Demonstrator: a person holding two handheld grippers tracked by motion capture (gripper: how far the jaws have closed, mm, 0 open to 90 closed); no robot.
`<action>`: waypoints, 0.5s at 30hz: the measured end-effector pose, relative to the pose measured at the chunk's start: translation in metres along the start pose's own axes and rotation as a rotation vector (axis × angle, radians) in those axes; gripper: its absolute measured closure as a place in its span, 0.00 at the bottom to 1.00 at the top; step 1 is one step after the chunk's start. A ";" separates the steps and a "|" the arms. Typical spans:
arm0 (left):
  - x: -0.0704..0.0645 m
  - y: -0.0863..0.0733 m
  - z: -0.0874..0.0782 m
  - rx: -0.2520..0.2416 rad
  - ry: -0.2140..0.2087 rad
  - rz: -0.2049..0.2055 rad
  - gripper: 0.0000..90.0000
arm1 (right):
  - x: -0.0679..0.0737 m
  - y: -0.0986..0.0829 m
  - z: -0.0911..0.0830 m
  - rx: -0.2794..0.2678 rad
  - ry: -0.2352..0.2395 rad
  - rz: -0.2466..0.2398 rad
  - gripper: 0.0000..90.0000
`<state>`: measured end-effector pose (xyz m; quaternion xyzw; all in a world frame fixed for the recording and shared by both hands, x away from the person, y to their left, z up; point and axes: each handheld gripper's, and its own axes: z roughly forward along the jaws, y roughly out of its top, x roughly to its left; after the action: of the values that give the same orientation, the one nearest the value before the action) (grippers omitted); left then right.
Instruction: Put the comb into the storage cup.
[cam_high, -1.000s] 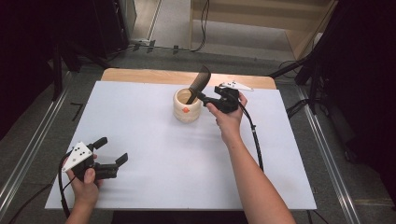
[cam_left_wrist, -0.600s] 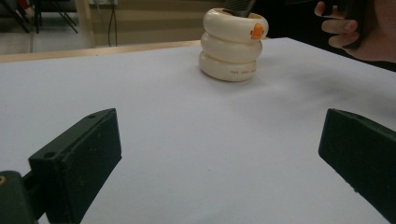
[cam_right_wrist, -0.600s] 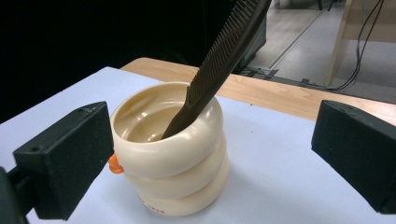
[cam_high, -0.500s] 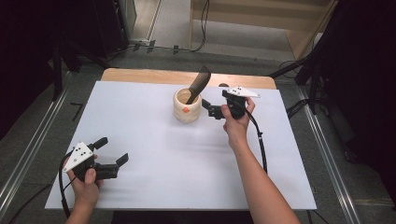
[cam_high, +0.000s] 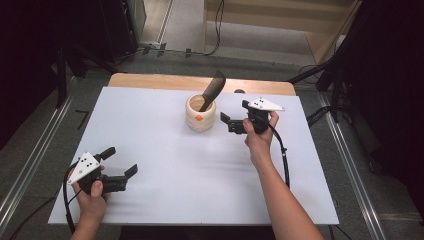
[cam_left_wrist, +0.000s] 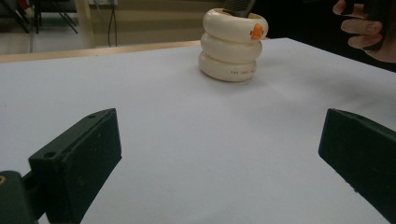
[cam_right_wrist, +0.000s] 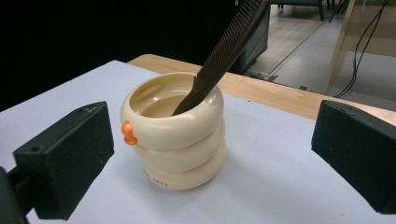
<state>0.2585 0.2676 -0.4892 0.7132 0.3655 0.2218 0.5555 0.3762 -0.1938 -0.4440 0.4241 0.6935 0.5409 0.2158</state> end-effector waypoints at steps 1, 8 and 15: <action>0.000 0.000 0.000 -0.002 0.000 0.000 0.00 | 0.000 -0.001 -0.001 -0.005 0.000 -0.002 0.00; 0.000 0.000 0.000 -0.002 0.000 0.000 0.00 | -0.001 -0.006 -0.014 -0.008 0.003 0.002 0.00; 0.000 0.000 0.000 -0.001 0.001 0.003 0.00 | -0.003 -0.012 -0.025 -0.019 0.006 -0.011 0.00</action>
<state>0.2584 0.2672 -0.4893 0.7133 0.3645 0.2229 0.5556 0.3541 -0.2110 -0.4475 0.4164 0.6913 0.5477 0.2207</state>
